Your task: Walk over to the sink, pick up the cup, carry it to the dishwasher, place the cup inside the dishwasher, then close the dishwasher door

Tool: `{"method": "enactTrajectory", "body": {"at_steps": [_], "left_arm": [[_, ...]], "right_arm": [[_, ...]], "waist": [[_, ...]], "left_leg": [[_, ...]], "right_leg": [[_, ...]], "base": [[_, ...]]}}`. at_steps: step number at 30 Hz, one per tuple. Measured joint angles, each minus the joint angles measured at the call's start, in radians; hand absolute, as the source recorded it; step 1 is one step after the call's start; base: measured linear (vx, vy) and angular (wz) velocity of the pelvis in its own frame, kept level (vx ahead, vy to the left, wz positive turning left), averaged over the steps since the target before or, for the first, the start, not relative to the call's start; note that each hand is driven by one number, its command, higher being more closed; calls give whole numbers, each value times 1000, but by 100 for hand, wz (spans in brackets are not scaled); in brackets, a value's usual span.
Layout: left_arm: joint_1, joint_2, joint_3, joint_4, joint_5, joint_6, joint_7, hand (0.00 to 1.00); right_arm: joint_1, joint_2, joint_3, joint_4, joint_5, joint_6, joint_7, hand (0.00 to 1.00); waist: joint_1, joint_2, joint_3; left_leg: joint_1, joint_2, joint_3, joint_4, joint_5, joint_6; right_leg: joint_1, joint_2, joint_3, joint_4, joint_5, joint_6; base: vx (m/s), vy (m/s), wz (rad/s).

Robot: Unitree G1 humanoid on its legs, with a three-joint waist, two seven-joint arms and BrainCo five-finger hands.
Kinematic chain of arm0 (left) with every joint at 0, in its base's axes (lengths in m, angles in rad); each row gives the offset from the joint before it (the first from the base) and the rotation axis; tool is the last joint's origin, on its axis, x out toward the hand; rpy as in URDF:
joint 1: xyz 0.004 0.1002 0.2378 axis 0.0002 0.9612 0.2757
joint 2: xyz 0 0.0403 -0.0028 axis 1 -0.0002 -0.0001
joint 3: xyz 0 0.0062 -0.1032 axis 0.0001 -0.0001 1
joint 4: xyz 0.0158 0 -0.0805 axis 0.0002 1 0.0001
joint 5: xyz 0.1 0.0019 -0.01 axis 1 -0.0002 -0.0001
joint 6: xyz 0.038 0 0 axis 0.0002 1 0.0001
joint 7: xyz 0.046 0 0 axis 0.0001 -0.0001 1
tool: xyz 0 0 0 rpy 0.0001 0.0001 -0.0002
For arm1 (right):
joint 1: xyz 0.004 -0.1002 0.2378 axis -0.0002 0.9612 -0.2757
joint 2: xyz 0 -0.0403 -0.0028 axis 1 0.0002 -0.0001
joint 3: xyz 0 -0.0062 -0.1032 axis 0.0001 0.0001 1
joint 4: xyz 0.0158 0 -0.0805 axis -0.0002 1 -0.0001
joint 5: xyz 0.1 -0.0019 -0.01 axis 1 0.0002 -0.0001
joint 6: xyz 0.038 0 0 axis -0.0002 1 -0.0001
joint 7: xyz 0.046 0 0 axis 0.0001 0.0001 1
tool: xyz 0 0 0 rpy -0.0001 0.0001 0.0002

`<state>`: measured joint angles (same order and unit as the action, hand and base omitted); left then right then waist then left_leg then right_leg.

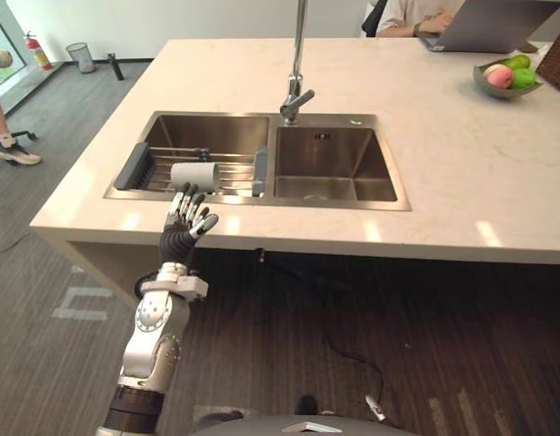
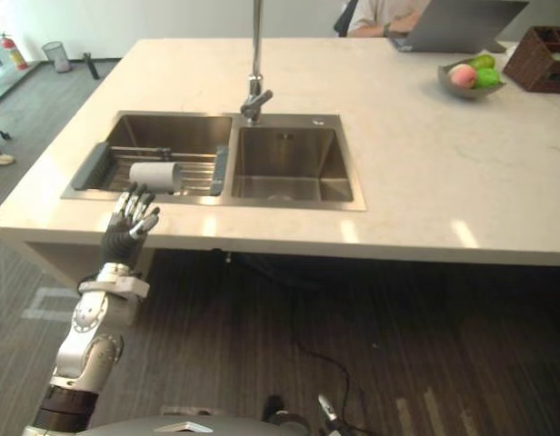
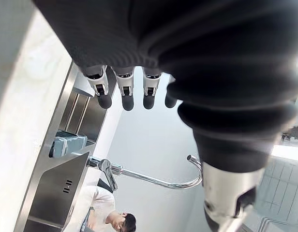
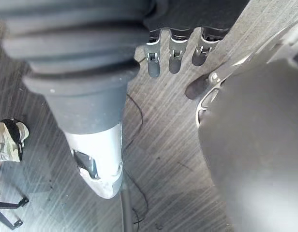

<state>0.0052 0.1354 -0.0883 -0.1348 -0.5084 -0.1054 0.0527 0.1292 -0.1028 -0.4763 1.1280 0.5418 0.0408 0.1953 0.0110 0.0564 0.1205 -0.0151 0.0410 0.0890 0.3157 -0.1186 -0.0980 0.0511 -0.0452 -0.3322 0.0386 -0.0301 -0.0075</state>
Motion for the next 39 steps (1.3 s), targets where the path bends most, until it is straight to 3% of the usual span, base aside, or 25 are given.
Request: {"method": "enactTrajectory", "body": {"at_steps": [1,2,3,5,7,9,10,11,12,14,16,18,21,23,24,26,27,28,29,30,32,34,39], "left_arm": [[0,-4,8,-4,1,0,0,0],[7,-7,10,-8,2,0,-1,0],[18,-15,8,-24,12,-3,-3,0],[40,-19,9,-76,55,-15,3,0],[37,-17,13,-136,85,-28,14,0],[30,-15,31,-175,106,-43,30,0],[18,-13,58,-190,123,-53,36,0],[9,-11,79,-202,133,-59,44,0],[7,-6,90,-206,141,-64,46,0],[-23,49,131,-209,142,-88,47,0],[-27,70,157,-214,139,-93,30,0],[-27,81,153,-226,139,-91,3,0],[-29,85,100,-250,139,-86,-61,0],[-31,93,65,-250,139,-70,-93,0],[-29,97,65,-246,139,-54,-104,0],[-28,113,68,-237,141,-50,-102,0],[-31,123,67,-227,144,-50,-96,0],[-38,131,68,-205,161,-50,-81,0],[-44,139,65,-190,169,-46,-76,0],[-60,162,67,-166,187,-42,-69,0],[-54,123,56,-125,217,-19,-48,0],[-52,95,46,-126,227,-16,-36,0],[-54,81,42,-124,257,-6,-64,0]], "right_arm": [[-9,-11,-11,13,0,2,-1,0],[-12,-21,-16,24,0,2,-1,0],[-9,-37,-24,32,-1,4,-2,0],[-15,-73,-42,35,-36,4,2,0],[-20,-78,-50,39,-79,3,4,0],[-17,-79,-82,54,-77,10,4,0],[-16,-83,-99,60,-72,19,4,0],[-5,-97,-119,63,-59,34,6,0],[4,-102,-127,65,-55,37,6,0],[6,-69,-148,75,-55,53,9,0],[4,-49,-203,107,-53,53,11,0],[9,-37,-255,115,-37,54,11,0],[17,-13,-312,112,-38,46,10,0],[27,-7,-329,104,-38,27,8,0],[27,-4,-324,106,-38,26,8,0],[26,20,-321,107,-44,29,5,0],[17,37,-317,106,-84,27,0,0],[6,46,-303,106,-128,27,0,0],[5,52,-296,105,-144,25,-1,0],[4,62,-281,108,-154,23,-4,0],[17,42,-296,106,-143,32,-11,0],[17,6,-332,107,-134,35,-12,0],[3,-21,-402,107,-134,46,-13,0]], "waist": [[1,-22,33],[10,-26,38],[17,-7,40],[19,12,44],[24,11,45],[26,12,45],[28,23,41],[28,51,26],[26,65,16],[21,11,15],[23,-29,4],[27,-44,-6],[31,-36,-19],[28,-28,-21],[28,-24,-18],[25,-15,-15],[25,-19,-19],[25,-18,-20],[24,-28,-25],[20,-80,-22],[19,-35,-24],[37,7,-32],[43,16,-42]], "left_leg": [[-55,-7,36,137,5,-7],[-63,-3,53,151,-17,15],[-79,14,55,121,-46,13],[-100,35,46,10,-24,9],[-114,55,46,-129,60,-10],[-107,66,53,-181,125,-6],[-93,77,55,-184,200,17],[-67,87,44,-174,295,48],[-49,93,49,-185,227,41],[-20,21,66,-198,149,50],[-15,-34,75,-205,126,77],[-15,-78,73,-199,101,97],[-10,-113,47,-194,73,111],[20,-112,27,-202,57,113],[66,-100,26,-232,53,117],[115,-65,30,-248,51,111],[123,-35,45,-249,42,95],[117,-6,53,-241,34,78],[107,-1,50,-229,27,67],[100,-16,43,-205,8,45],[101,34,28,-194,-5,25],[102,85,32,-203,-17,9],[105,96,22,-229,1,4]], "right_leg": [[33,-32,-2,12,-15,0],[44,-41,1,15,-19,0],[64,-48,2,14,-25,1],[82,-60,15,10,-33,13],[89,-85,24,15,-40,25],[93,-101,40,42,-58,53],[93,-103,52,69,-79,75],[93,-90,68,99,-108,100],[92,-87,73,117,-124,114],[82,-169,85,192,-174,162],[87,-227,86,191,-182,191],[102,-267,72,187,-180,198],[93,-299,67,258,-165,179],[45,-312,76,402,-150,156],[0,-318,96,522,-136,127],[-42,-297,97,575,-200,117],[-90,-264,99,536,-239,110],[-137,-225,108,444,-231,104],[-149,-207,112,371,-186,105],[-177,-200,145,273,-33,153],[-132,-150,132,209,-26,131],[-85,-85,125,86,26,111],[-42,-53,119,-24,72,106]], "base": [[-18,87,24],[-17,50,5],[27,89,-11],[46,113,-16],[136,192,-25],[189,230,-28],[191,215,-36],[247,287,-32],[255,333,-9],[252,338,2],[169,187,6],[220,203,20],[233,141,31],[237,68,23],[232,-32,-9],[257,-101,-17],[212,-168,-23],[200,-179,-19],[176,-191,-5],[184,-204,10],[188,-199,-2],[193,-147,-29],[87,-52,-4]]}}
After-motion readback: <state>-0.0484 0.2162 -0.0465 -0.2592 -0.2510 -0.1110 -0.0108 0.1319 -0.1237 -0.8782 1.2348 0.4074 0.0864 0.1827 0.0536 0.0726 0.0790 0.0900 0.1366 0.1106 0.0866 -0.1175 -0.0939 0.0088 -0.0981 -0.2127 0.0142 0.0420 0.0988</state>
